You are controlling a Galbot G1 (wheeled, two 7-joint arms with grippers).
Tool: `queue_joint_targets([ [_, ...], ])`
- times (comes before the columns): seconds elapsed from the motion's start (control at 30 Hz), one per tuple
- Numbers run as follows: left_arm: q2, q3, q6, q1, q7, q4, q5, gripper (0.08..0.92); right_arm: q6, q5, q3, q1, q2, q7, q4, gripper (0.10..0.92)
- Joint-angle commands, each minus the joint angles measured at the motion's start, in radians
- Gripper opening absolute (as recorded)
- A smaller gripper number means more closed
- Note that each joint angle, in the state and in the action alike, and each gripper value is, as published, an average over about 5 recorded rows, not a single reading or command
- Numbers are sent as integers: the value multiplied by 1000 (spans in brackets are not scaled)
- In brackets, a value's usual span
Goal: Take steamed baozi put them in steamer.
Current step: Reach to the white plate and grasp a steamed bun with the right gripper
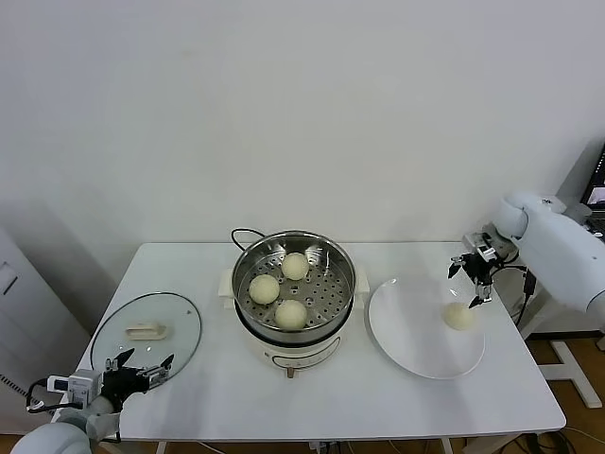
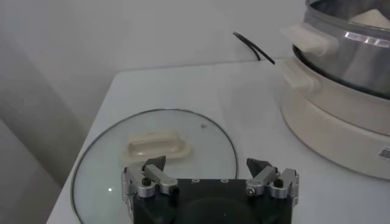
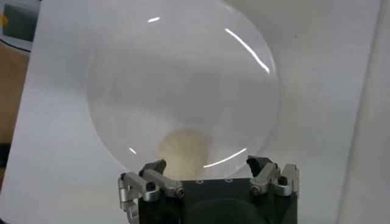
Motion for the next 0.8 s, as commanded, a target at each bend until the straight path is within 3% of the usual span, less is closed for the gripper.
queue_joint_targets([
  [0.03,2,1,-2,2,1,2,0,823,-7,-58,66,-86,15,33,-28,823],
  [0.5,4,4,-3,1,2,5,0,823,-5,-125,122,-131,35,55,-60,811],
  [0.8,4,5,-6,5,3,4,0,823,-3,-164,170,-154,51,73,-91,681],
])
